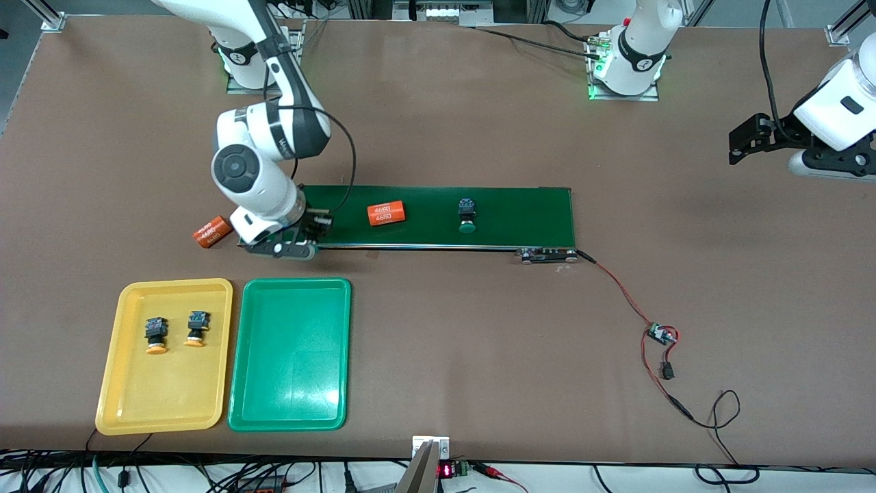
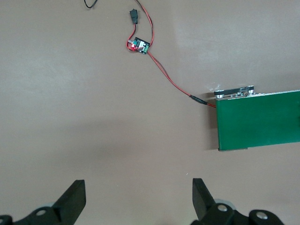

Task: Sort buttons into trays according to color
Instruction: 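Lower the green button into the green tray and open the right gripper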

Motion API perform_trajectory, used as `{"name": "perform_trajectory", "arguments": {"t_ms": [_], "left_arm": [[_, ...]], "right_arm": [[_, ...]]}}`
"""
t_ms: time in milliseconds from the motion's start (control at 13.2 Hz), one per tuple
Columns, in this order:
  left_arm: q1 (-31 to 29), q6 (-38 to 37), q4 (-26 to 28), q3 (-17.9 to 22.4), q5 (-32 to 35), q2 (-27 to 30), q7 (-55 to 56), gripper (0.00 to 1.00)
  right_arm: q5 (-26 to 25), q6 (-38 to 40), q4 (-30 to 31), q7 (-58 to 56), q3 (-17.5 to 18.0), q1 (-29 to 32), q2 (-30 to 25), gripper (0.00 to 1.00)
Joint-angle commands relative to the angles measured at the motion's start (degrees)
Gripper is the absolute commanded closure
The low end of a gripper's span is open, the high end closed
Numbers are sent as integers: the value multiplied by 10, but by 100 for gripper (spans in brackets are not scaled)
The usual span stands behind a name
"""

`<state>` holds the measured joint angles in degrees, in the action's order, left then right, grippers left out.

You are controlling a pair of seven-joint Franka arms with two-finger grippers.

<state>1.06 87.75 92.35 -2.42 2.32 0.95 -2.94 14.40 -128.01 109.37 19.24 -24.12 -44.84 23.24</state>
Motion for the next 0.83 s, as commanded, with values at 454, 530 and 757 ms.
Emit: {"name": "perform_trajectory", "arguments": {"t_ms": [454, 530, 757], "left_arm": [[-6, -14, -30, 8, -8, -16, -16, 0], [-6, -14, -30, 8, -8, -16, -17, 0], [-6, -14, -30, 5, -8, -16, -15, 0]], "right_arm": [[1, 36, -244, -111, 6, 127, 200, 90], [2, 35, -256, -112, 6, 128, 211, 90], [14, 28, -290, -112, 13, 146, 244, 90]]}}
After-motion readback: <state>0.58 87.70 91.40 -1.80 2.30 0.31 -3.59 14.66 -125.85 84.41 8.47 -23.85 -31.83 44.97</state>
